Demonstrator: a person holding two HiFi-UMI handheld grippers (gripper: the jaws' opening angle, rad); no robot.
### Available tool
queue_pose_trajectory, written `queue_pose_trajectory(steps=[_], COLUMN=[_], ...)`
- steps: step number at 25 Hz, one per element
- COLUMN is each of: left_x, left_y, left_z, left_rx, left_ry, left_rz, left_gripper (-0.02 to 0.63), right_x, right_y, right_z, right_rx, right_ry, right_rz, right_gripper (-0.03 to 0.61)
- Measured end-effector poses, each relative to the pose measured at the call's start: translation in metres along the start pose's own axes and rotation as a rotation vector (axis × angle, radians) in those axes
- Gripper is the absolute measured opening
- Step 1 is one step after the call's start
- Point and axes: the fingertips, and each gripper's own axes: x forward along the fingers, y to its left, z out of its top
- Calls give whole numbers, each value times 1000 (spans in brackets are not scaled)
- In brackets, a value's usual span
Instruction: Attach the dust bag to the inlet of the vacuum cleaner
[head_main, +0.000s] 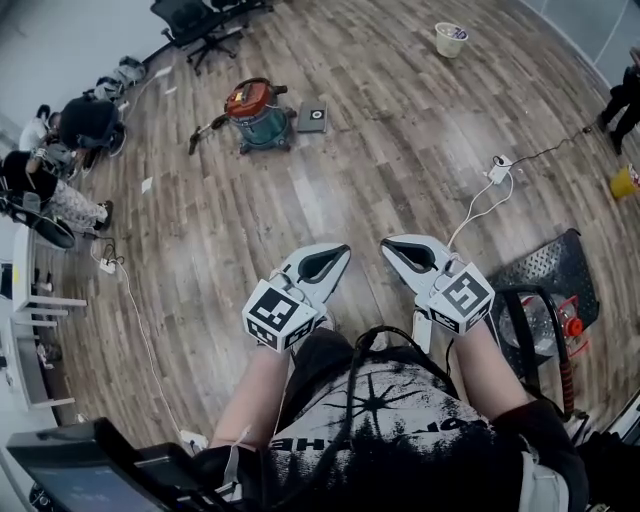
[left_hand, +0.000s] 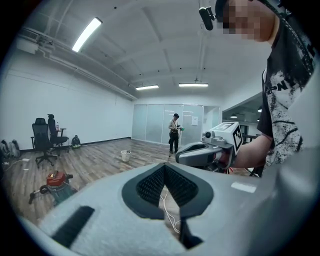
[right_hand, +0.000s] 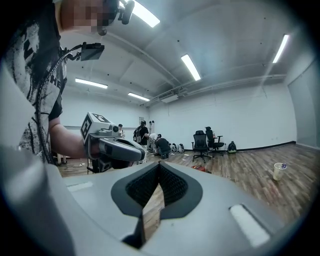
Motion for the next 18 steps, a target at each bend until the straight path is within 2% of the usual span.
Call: queue_pose_trajectory(steps=[8, 18], left_x=[24, 42], left_y=[56, 152], left_z=[17, 37], left_rx=[7, 13], left_ry=[-26, -33], left_rz=[-66, -165], left_gripper=[3, 3], right_x=[40, 130], right_y=[-41, -96], right_z=[15, 47], right_rx=[-15, -39], right_ry=[16, 33], right_rz=[-65, -128], right_gripper=[5, 5])
